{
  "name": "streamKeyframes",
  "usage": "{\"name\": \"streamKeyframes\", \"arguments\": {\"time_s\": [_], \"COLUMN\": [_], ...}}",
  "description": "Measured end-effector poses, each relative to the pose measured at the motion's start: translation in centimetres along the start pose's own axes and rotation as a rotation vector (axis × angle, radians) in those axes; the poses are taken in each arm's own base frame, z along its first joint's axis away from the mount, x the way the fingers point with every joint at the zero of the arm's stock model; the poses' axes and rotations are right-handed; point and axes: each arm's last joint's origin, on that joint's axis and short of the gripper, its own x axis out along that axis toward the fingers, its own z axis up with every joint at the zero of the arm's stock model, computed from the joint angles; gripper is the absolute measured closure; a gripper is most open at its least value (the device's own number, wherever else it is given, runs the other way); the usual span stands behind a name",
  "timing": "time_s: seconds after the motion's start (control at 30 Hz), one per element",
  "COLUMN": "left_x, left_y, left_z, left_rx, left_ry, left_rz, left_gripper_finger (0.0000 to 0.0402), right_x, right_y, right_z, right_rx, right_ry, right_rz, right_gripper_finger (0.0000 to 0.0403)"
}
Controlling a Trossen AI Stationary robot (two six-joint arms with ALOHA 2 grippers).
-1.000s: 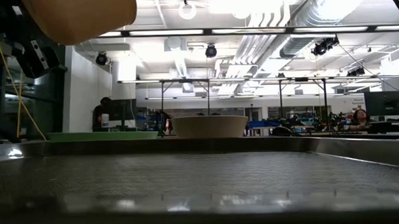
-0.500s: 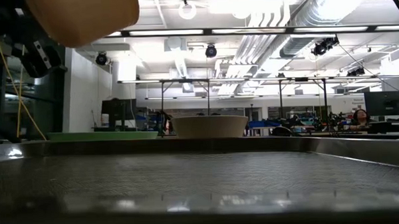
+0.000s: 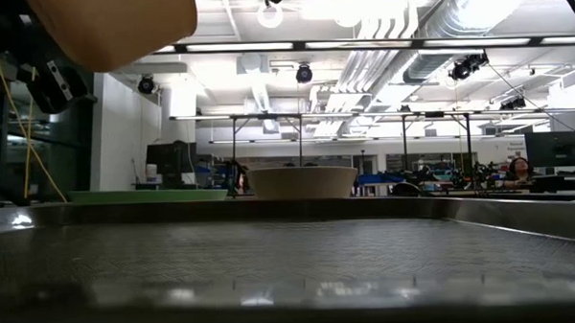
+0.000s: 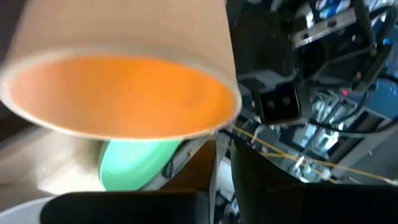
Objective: Set up tray
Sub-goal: Put the light orange mug on the top left of the brown tray
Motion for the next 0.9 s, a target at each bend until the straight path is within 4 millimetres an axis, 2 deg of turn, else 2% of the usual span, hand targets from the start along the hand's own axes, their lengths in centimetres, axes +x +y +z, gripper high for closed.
{"name": "streamKeyframes", "arguments": {"time_s": [0.27,0.4,0.63,0.77,0.9], "left_x": [0.0,0.0,0.0,0.0,0.0], "left_y": [0.1,0.1,0.3,0.4,0.5], "left_z": [-0.1,0.0,0.0,0.0,0.0], "left_rx": [0.049,0.089,0.205,0.246,0.279], "left_ry": [0.007,-0.004,-0.026,-0.035,-0.05], "left_rz": [0.008,0.019,0.059,0.091,0.116], "left_gripper_finger": [0.0343,0.0343,0.0343,0.0343,0.0343], "right_x": [-0.4,-1.2,-3.8,-5.7,-7.5], "right_y": [-0.4,-1.3,-3.2,-4.0,-4.3], "right_z": [-0.6,-1.6,-4.0,-5.4,-6.4], "right_rx": [0.011,0.064,0.395,0.612,0.848], "right_ry": [0.094,0.155,0.159,0.078,-0.062], "right_rz": [-0.026,-0.058,-0.113,-0.098,0.003], "right_gripper_finger": [0.0375,0.0375,0.0375,0.0378,0.0387]}}
